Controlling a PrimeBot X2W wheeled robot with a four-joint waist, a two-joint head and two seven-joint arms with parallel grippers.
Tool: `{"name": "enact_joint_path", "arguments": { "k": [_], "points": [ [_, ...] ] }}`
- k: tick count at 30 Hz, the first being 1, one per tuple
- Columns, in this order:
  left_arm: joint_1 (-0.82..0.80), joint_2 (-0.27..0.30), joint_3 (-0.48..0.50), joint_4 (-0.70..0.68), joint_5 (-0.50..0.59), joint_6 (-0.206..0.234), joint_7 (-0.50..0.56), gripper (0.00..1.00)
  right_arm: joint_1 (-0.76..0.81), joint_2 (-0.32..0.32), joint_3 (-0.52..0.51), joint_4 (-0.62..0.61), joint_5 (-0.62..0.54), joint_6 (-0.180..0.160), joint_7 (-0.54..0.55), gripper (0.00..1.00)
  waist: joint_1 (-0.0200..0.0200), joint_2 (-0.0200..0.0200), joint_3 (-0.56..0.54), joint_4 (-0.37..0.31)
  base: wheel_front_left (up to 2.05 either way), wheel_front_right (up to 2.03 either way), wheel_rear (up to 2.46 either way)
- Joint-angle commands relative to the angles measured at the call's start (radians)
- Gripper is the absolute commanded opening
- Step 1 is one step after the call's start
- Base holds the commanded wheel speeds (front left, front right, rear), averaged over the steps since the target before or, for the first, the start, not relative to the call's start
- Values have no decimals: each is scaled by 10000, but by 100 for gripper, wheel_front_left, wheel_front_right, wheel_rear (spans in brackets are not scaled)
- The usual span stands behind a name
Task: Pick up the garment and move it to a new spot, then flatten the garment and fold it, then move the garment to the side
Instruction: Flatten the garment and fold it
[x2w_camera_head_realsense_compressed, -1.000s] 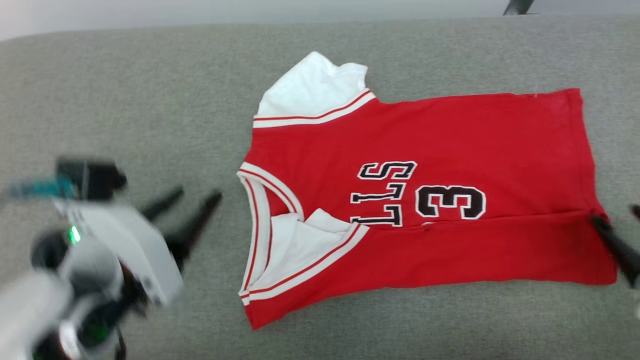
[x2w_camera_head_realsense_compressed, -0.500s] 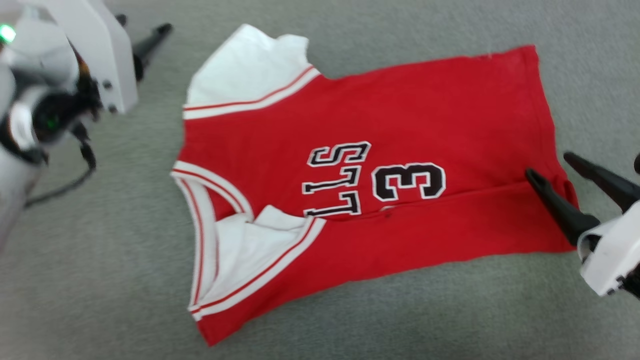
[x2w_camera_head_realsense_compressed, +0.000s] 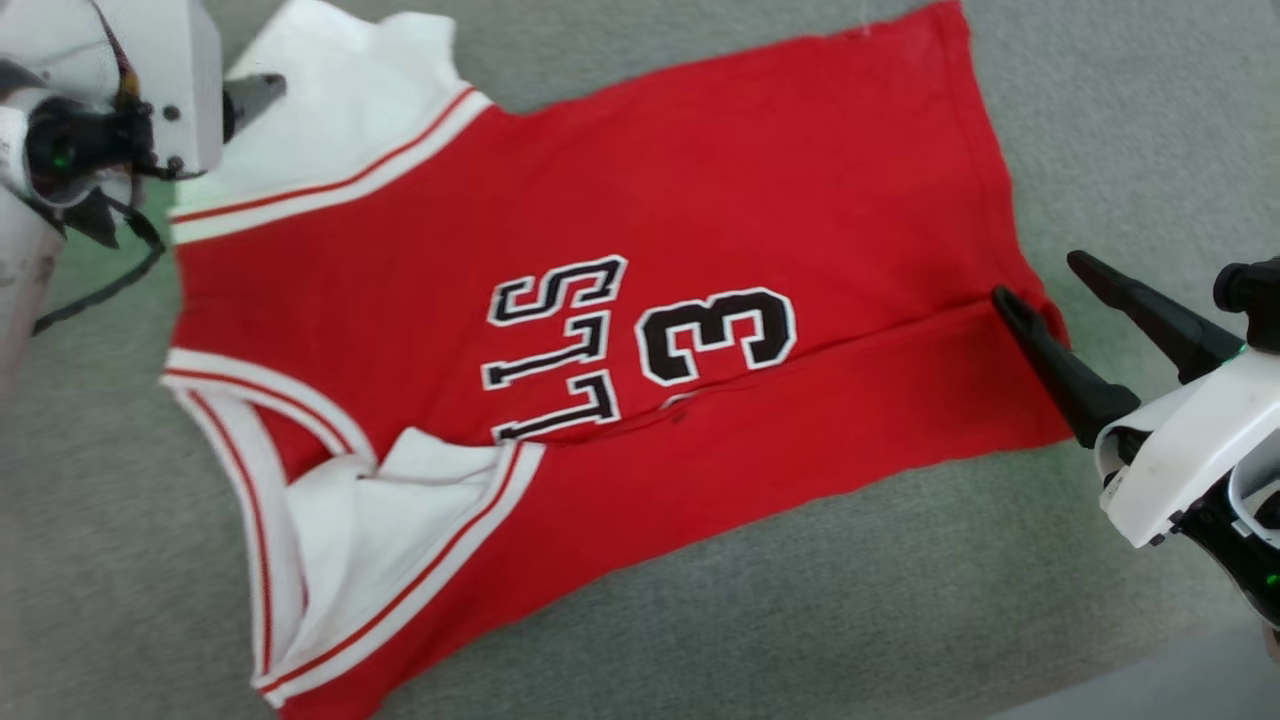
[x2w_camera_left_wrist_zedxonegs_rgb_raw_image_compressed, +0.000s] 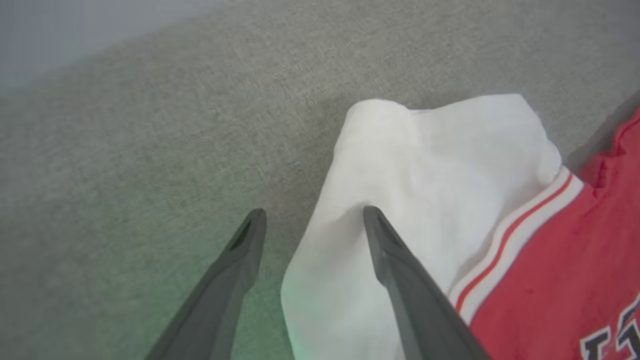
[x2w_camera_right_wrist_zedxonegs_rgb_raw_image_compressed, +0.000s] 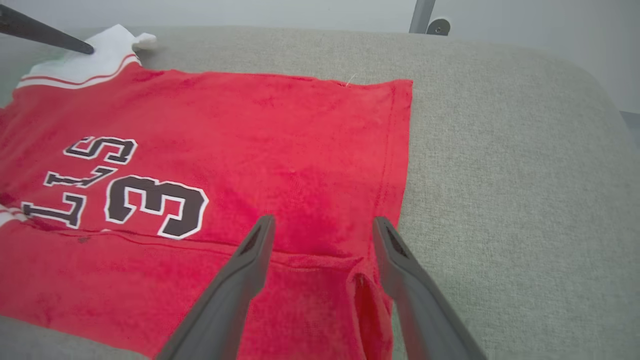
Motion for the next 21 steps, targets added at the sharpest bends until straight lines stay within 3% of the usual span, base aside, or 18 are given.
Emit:
{"name": "enact_joint_path", "arguments": {
  "k": [1,6,7,8,9,16,21],
  "points": [
    [-180,-36,-26,243,-107,-110,105,100,-94,-4,68,100,147,-12,-111,100,0,0,308,-362,0,0,0],
    [-132,-296,-178,822,-332,-303,389,100,-98,-77,112,265,154,-12,-261,100,0,0,320,-438,0,0,0],
    [-128,-331,-215,902,-365,-327,457,73,-99,-85,114,287,163,-12,-274,100,0,0,320,-437,0,0,0],
    [-121,-377,-222,983,-432,-334,499,33,-102,-99,114,309,174,-12,-283,100,0,0,319,-433,0,0,0],
    [-112,-440,-199,1058,-520,-360,568,0,-114,-114,99,333,167,-12,-272,100,0,0,315,-418,0,0,0],
    [-300,-701,-241,1145,-784,-420,551,0,-815,-296,-76,482,367,-12,138,100,0,0,254,-160,0,0,0],
    [-592,-939,-340,1004,-875,-420,364,0,-2543,-665,356,1478,836,-12,1698,100,0,0,347,185,0,0,0]
  ]
}}
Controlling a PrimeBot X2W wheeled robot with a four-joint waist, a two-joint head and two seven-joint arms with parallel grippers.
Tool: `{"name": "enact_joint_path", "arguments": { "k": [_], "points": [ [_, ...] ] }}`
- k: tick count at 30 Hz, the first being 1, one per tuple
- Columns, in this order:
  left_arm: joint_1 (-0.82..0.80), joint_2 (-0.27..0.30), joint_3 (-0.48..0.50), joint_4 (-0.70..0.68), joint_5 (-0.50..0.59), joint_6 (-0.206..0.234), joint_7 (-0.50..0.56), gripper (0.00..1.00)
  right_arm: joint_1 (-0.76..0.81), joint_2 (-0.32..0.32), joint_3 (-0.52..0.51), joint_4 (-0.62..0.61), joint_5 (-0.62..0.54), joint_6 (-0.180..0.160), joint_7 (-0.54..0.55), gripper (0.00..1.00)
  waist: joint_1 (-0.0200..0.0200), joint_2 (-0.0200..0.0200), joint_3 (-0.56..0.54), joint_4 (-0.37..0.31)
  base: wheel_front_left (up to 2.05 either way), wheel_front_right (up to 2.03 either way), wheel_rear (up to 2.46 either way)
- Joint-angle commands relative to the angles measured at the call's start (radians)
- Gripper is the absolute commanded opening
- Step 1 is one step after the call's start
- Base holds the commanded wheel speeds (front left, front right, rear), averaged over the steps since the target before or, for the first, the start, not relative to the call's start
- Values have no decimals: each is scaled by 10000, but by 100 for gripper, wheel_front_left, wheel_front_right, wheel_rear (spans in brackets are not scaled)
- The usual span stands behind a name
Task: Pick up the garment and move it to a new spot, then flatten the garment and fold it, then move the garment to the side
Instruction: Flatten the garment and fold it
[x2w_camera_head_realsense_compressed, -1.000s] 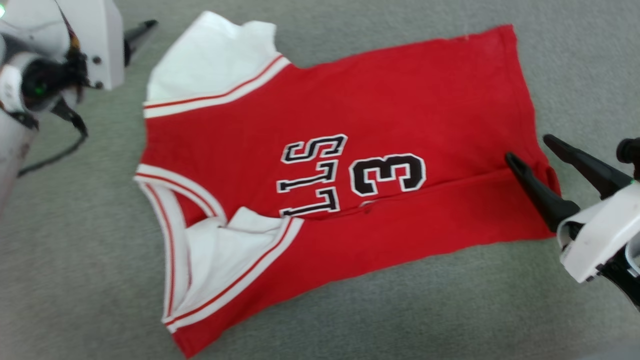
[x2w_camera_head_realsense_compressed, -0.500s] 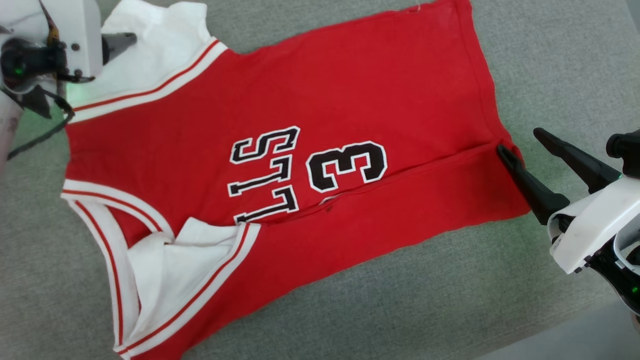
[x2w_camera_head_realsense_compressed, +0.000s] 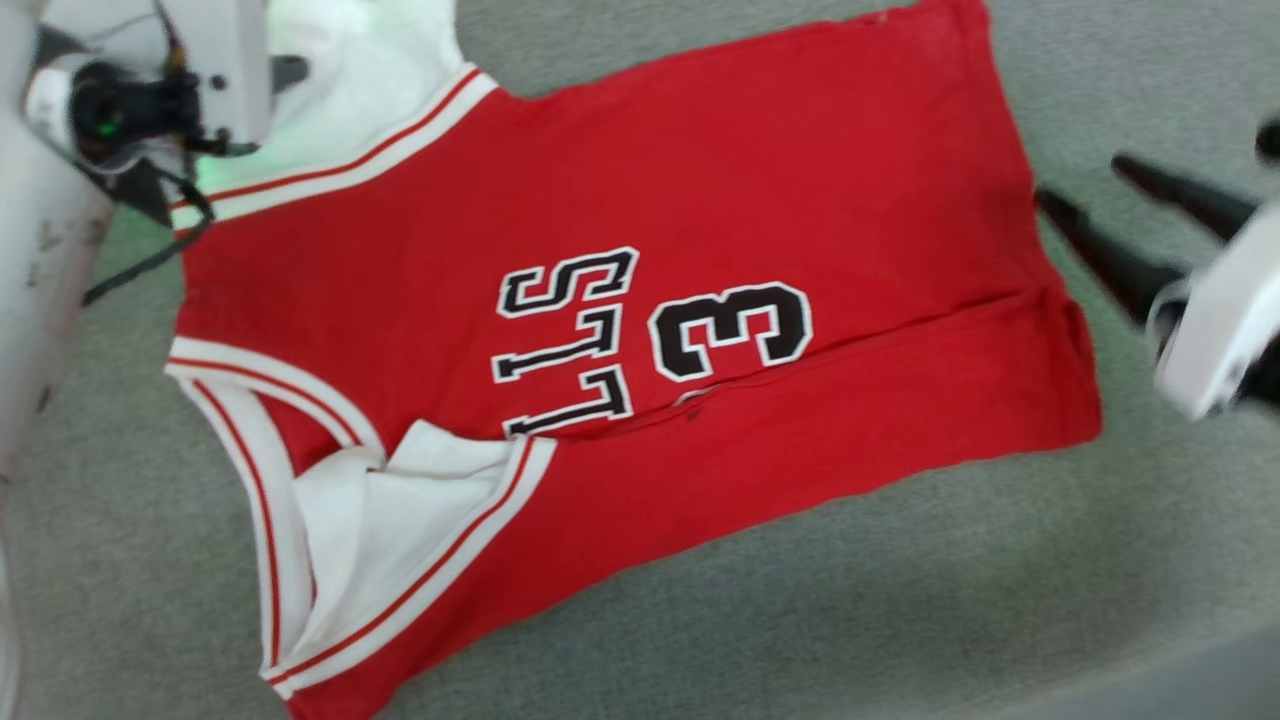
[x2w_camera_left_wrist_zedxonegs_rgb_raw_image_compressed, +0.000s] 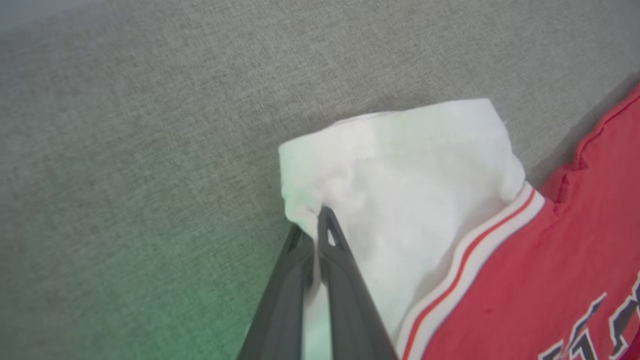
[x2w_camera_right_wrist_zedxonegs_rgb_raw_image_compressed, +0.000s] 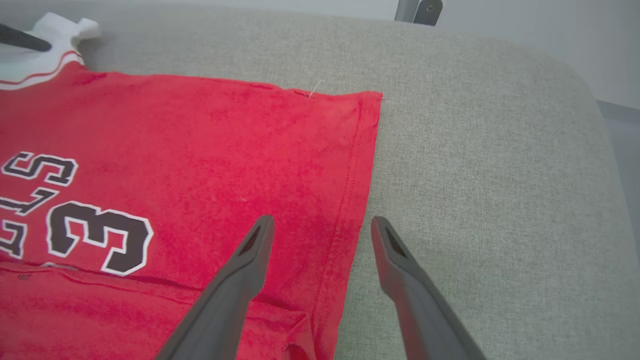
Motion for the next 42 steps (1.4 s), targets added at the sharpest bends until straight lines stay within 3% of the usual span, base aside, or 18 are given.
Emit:
{"name": "enact_joint_path", "arguments": {
  "k": [1,6,12,19,24,25,26,27,28,35,42],
  "points": [
    [-94,-194,-112,-90,-105,-42,-17,0,-905,-129,147,617,166,-12,598,100,0,0,107,287,0,0,0],
    [-317,-522,-278,-243,-258,-44,-185,0,-3102,-149,775,2750,-6,-10,1638,100,0,0,290,772,0,0,0],
    [-616,-764,-553,-477,-426,-41,-311,0,-5156,109,1454,5188,-384,-12,1987,100,0,0,651,1235,0,0,0],
    [-801,-784,-877,-610,-635,-15,-435,0,-6476,430,2235,7338,-759,-12,1694,100,0,0,984,1530,0,0,0],
    [-801,-798,-1042,-667,-815,-15,-549,0,-6774,618,2617,8134,-627,-10,1477,100,0,0,1043,1613,0,0,0],
    [-788,-807,-1084,-695,-865,-15,-586,0,-6804,645,2728,8289,-589,-10,1422,85,0,0,1049,1627,0,0,0],
    [-784,-822,-1098,-727,-941,-15,-620,0,-6824,672,2825,8415,-528,-10,1412,48,0,0,1051,1639,0,0,0],
    [-792,-834,-1118,-745,-1013,-15,-632,0,-6872,697,2890,8505,-483,-10,1334,34,0,0,1051,1649,0,0,0],
    [-804,-847,-1135,-775,-1090,-15,-674,0,-6930,708,2947,8590,-430,-10,1249,3,0,0,1043,1659,0,0,0],
    [-622,-902,-1128,-1278,-1703,-19,-1281,0,-6840,361,3287,8809,139,-13,410,0,0,0,554,1874,0,0,0],
    [353,-295,-1252,-3194,-2469,-19,-2302,0,-5876,-474,3780,7799,1140,-12,-363,0,0,0,-405,2274,0,0,0]
  ]
}}
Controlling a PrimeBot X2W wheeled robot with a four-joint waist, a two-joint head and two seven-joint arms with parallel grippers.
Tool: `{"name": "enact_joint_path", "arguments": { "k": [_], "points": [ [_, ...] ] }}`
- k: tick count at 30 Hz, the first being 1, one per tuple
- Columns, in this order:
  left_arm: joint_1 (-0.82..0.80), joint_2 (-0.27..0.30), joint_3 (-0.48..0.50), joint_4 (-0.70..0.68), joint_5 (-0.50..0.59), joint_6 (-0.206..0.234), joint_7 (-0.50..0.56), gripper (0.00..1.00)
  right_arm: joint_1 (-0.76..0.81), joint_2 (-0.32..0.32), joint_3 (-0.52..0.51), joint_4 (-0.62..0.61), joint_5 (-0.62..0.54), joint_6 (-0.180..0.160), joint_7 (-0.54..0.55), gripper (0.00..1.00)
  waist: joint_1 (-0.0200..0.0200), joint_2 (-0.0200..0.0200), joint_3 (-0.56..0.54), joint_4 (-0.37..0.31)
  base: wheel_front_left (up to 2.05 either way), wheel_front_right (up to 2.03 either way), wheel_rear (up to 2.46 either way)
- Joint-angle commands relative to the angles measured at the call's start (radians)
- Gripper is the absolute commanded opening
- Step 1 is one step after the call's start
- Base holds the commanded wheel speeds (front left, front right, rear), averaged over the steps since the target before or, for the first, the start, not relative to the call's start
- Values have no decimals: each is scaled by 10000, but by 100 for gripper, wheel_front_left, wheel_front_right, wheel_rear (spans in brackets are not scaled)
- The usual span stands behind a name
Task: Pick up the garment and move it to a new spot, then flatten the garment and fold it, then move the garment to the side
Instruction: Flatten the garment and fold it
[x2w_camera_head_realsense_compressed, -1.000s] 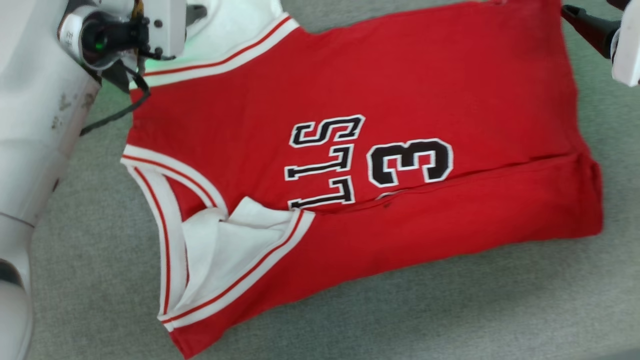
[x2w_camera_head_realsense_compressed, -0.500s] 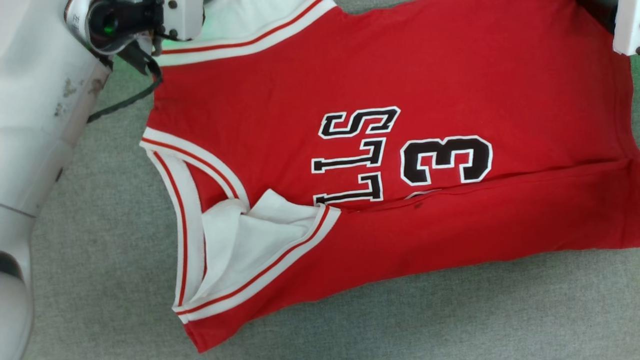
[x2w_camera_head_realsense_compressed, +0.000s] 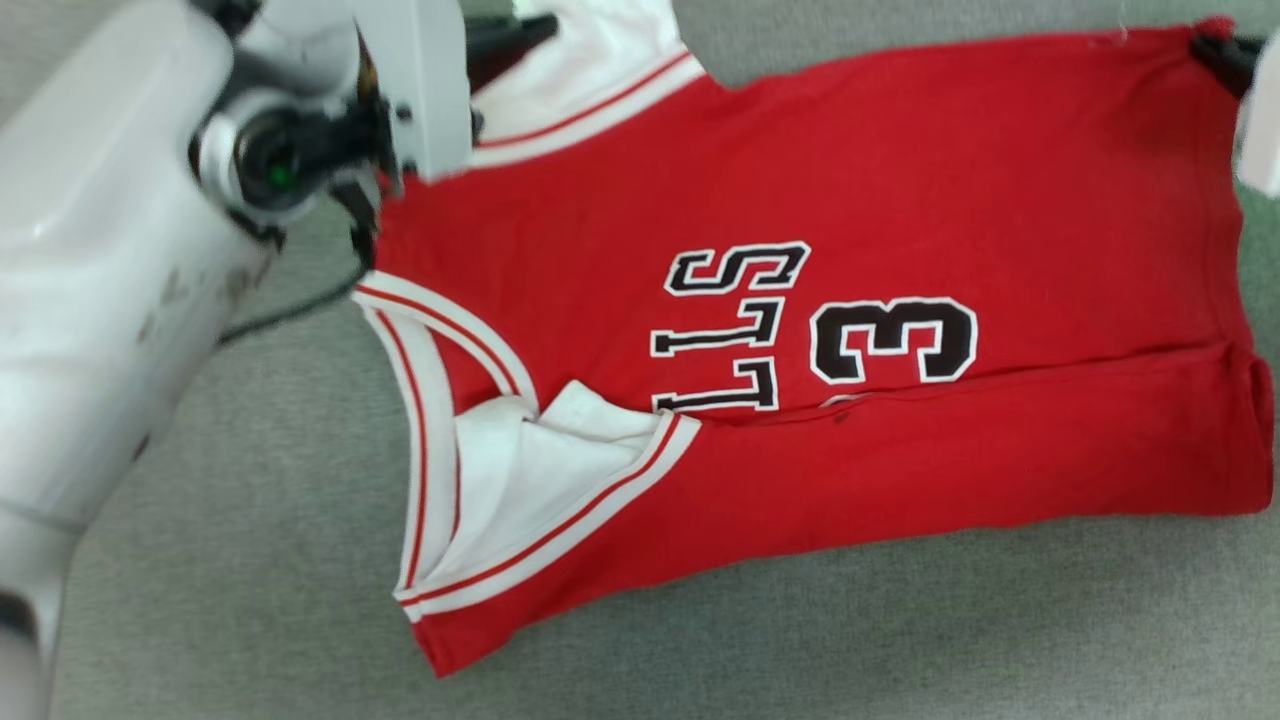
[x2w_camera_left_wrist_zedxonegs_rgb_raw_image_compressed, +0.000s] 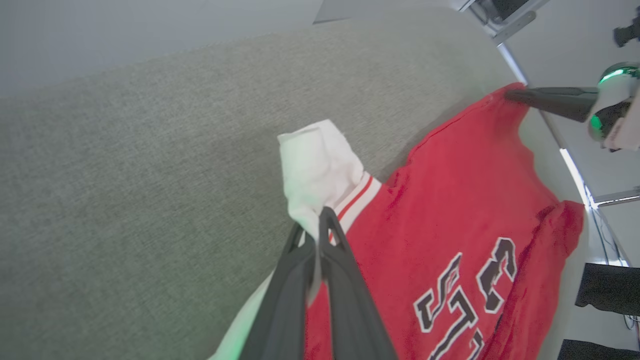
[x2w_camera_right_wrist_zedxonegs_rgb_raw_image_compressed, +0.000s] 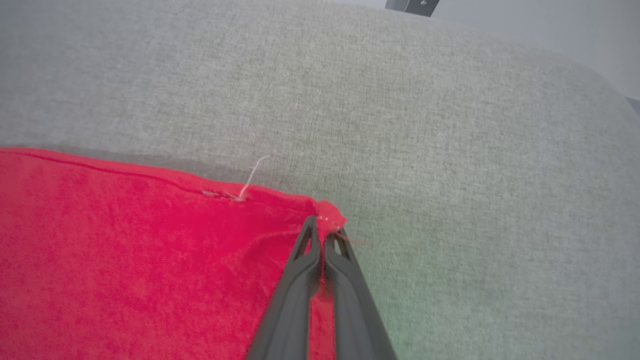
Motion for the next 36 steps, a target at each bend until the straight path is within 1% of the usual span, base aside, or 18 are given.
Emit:
{"name": "enact_joint_path", "arguments": {
  "k": [1,7,13,16,21,25,29,31,34,36],
  "points": [
    [363,156,-11,-451,-206,20,-202,0,381,-270,106,-272,260,-12,-106,0,0,0,-590,345,0,0,0],
    [1490,1234,-150,-2778,-473,19,-1216,0,1653,-1568,244,-1774,890,-12,-418,0,0,0,-993,632,0,0,0],
    [2905,2351,-176,-4509,-496,19,-2320,0,3185,-2525,-113,-3358,1296,-12,-482,0,0,0,-1169,720,0,0,0],
    [3752,2859,-194,-5303,-436,224,-2919,0,4031,-2847,-421,-3996,1425,-12,-394,0,0,0,-1229,721,0,0,0],
    [5073,3449,-383,-6375,-127,803,-3824,0,5454,-3202,-1212,-4667,1412,-12,-197,0,0,0,-1254,741,0,0,0],
    [5794,3596,-564,-6817,-12,1157,-4267,0,6413,-3243,-1997,-5153,1276,-12,-32,0,0,0,-1145,802,0,0,0],
    [6130,3526,-700,-6810,118,1397,-4474,0,7069,-2997,-2666,-5488,1003,-12,255,0,0,0,-1043,843,0,0,0],
    [6085,3331,-910,-6518,511,1567,-4480,0,7279,-2775,-2975,-5607,802,-12,390,0,0,0,-1016,891,0,0,0],
    [6081,2859,-1035,-6058,713,1749,-4622,0,7572,-2344,-3306,-5791,559,-12,584,0,0,0,-993,934,0,0,0],
    [6061,2647,-1143,-5725,862,1830,-4656,0,7729,-2113,-3457,-5871,331,-12,744,0,0,0,-1000,949,0,0,0]
  ]
}}
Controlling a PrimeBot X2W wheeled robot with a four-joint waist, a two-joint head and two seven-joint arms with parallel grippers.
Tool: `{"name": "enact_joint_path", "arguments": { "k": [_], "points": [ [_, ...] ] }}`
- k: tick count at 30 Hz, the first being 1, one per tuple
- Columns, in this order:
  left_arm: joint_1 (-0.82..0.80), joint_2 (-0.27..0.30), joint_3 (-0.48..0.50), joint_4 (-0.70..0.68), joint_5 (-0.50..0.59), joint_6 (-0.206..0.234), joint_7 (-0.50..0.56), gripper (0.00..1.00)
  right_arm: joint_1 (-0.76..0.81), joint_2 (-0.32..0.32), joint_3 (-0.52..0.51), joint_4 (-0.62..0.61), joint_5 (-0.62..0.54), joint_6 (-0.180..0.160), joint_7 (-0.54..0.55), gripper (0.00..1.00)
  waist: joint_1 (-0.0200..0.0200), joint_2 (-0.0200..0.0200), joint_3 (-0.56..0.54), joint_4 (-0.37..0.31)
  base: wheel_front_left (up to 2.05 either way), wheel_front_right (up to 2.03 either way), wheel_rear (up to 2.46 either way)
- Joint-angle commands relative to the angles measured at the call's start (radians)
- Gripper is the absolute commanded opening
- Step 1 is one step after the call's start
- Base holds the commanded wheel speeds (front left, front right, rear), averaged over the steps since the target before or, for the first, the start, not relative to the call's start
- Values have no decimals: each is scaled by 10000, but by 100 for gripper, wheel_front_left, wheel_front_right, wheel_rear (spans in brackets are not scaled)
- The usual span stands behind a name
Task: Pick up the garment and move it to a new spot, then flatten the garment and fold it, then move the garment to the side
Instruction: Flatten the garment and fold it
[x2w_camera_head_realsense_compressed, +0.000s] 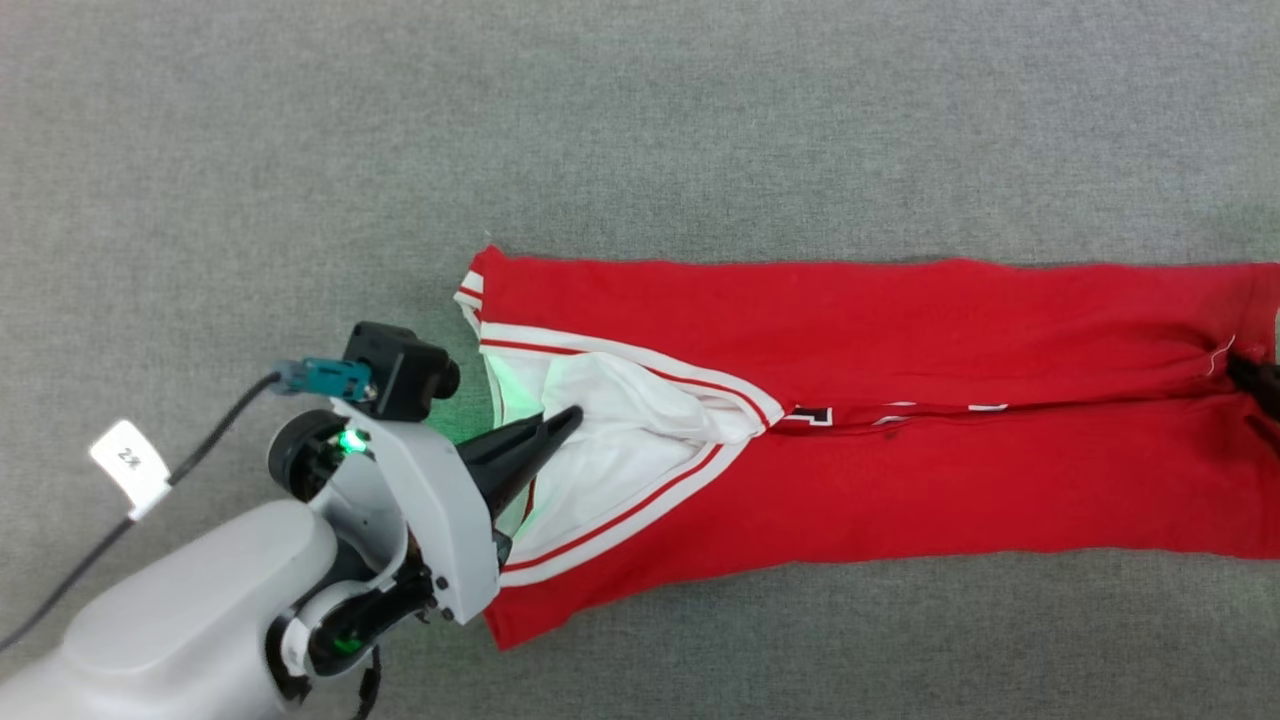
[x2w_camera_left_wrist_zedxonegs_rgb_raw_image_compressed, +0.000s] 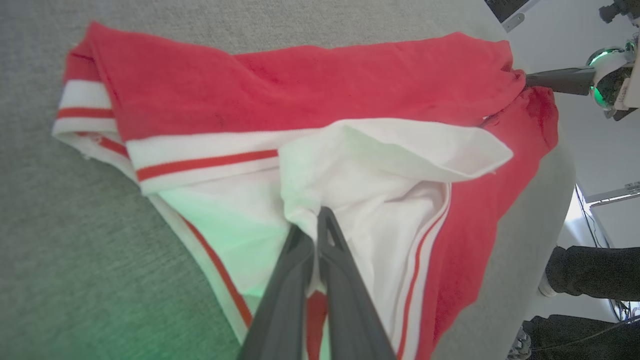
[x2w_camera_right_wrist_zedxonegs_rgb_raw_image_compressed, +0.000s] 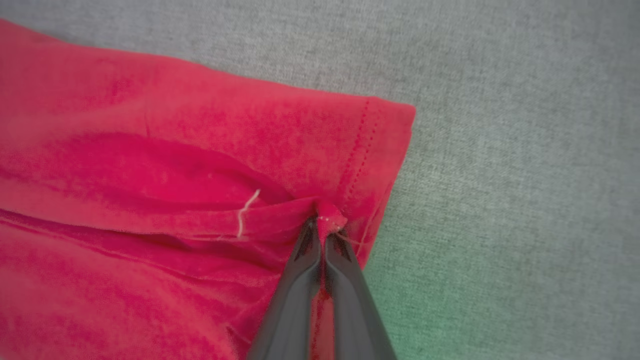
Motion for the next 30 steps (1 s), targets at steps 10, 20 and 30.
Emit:
{"name": "enact_joint_path", "arguments": {
  "k": [10,20,30],
  "points": [
    [186,-685,-279,1392,292,-74,-320,40,861,954,-454,-29,-725,-9,548,40,0,-1,-257,45,0,0,0],
    [703,-890,116,1251,106,200,-1401,100,1351,1243,-1513,-455,-696,-12,809,100,0,-1,-1043,206,0,0,0],
    [1998,-1019,1097,522,260,1419,-3224,100,2043,1159,-2524,-419,-415,-12,2686,100,0,-1,-1505,690,0,0,0]
  ]
}}
